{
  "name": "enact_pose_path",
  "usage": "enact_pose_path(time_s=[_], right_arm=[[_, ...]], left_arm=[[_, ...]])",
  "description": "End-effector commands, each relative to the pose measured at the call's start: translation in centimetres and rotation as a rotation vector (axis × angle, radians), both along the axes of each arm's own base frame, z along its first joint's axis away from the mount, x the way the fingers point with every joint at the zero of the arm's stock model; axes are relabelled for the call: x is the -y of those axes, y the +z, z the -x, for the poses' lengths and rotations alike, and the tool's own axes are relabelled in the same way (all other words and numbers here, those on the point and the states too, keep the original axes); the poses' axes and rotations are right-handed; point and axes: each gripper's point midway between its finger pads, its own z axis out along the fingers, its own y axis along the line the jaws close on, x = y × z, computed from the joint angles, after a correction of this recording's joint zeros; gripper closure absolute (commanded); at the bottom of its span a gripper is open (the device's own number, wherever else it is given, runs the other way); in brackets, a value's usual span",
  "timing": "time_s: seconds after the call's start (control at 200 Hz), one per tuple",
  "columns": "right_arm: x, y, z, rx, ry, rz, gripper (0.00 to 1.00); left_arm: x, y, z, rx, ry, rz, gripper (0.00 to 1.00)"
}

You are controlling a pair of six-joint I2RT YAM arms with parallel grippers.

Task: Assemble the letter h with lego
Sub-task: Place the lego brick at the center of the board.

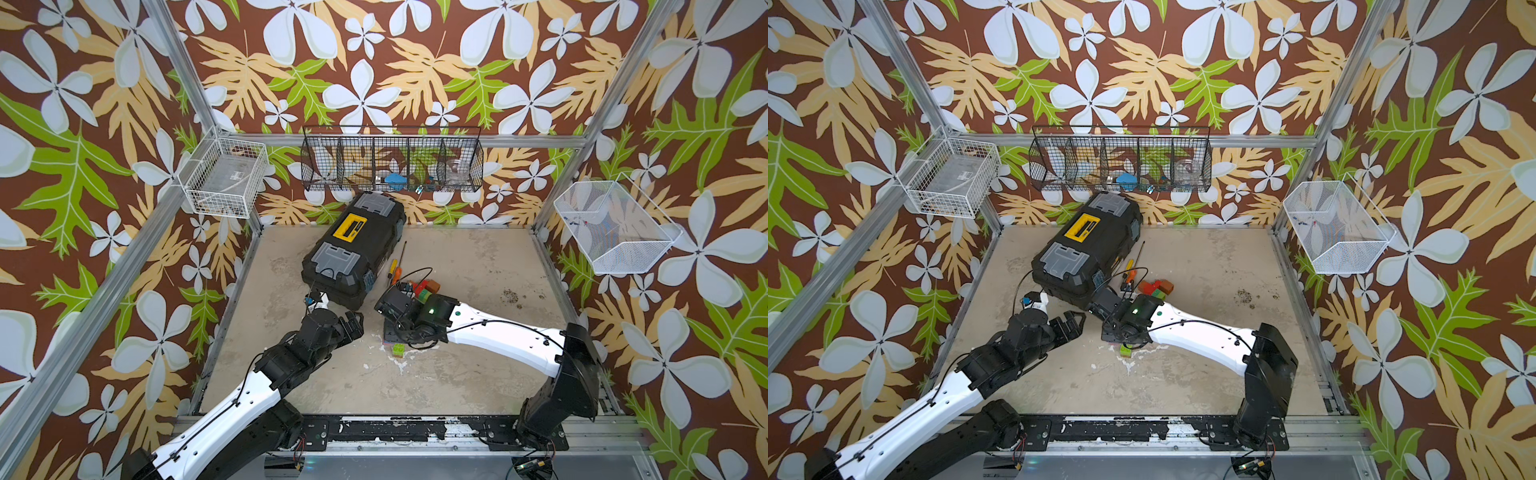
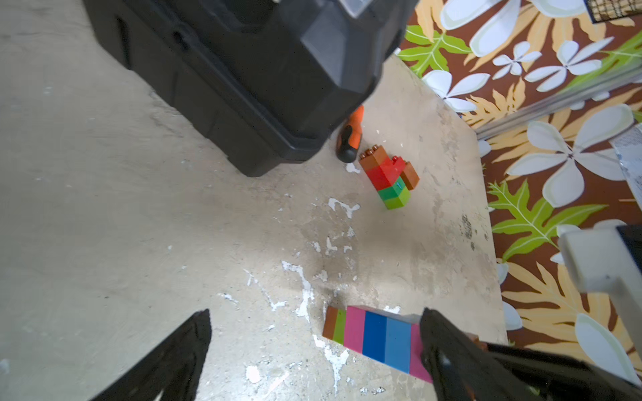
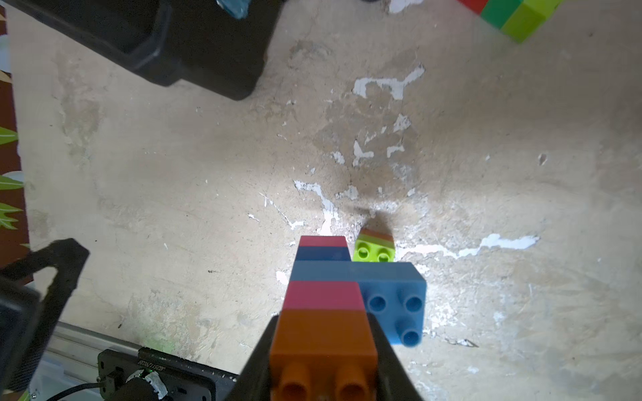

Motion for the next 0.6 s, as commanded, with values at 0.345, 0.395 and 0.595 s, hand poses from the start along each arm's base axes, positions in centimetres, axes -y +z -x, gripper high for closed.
enact_pose_path(time_s=[0.345, 0.395, 0.595], right_arm=[[-2.7, -5.2, 0.2, -0.04, -0.017, 0.204, 0.77], [-2.9, -5.4, 0.1, -0.038, -0.016, 0.206, 0.77], [-3.7, -6.0, 0.1, -0.049, 0.012, 0.22, 0.66]], left_arm=[[-0.6, -3.5, 0.9, -0.087, 0.001, 0.014, 0.03], [-0.5, -3.6, 1.0, -0.089, -0.003, 0.018, 0.03], [-0.7, -3.8, 1.0, -0.094, 0.005, 0.017, 0.02]])
